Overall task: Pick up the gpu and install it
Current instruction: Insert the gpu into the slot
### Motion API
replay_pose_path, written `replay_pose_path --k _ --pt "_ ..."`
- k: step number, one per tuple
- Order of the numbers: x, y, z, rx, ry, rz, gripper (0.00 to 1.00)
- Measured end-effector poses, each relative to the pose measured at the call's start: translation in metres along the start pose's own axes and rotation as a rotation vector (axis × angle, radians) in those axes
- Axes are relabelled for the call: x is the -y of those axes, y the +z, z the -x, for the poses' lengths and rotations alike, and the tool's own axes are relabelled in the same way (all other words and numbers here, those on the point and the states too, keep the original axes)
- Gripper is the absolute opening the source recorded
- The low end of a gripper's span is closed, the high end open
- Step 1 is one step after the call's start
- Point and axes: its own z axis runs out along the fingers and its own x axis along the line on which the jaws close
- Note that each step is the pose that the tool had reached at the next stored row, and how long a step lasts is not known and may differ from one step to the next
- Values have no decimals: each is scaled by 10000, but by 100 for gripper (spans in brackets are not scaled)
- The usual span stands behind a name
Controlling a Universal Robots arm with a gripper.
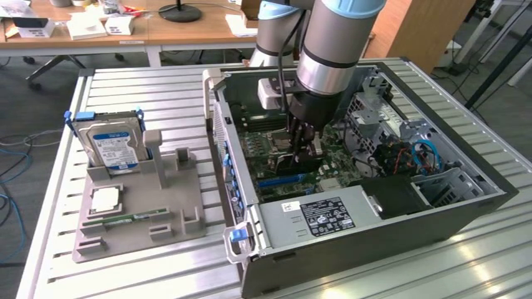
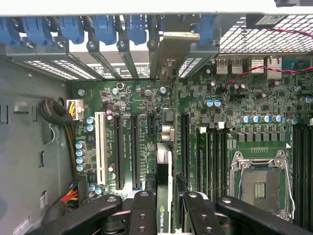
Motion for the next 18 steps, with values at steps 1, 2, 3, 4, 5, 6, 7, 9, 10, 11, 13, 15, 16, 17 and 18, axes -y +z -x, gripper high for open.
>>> replay_pose_path --k 1,2,3,4,5,6,7,9,10,11,13,15,16,17,18 --pt "0 3 0 -1 1 0 26" --pt "0 5 0 -3 1 1 26" --pt "0 7 0 -3 1 1 26" --pt "0 8 0 -3 1 1 26" --pt "0 10 0 -2 1 1 26" --pt "0 15 0 3 1 -1 26" --pt "1 21 0 3 1 -1 26" --pt "1 27 0 -2 1 1 26" --pt "1 28 -1 -3 1 1 26" --pt "1 29 -1 -1 0 0 26" --pt "1 33 -1 -1 0 1 26" --pt "1 35 -1 -1 1 0 26" --pt "1 38 0 1 1 -1 26" --pt "1 38 -1 0 1 0 26" --pt "1 38 -1 0 0 0 26"
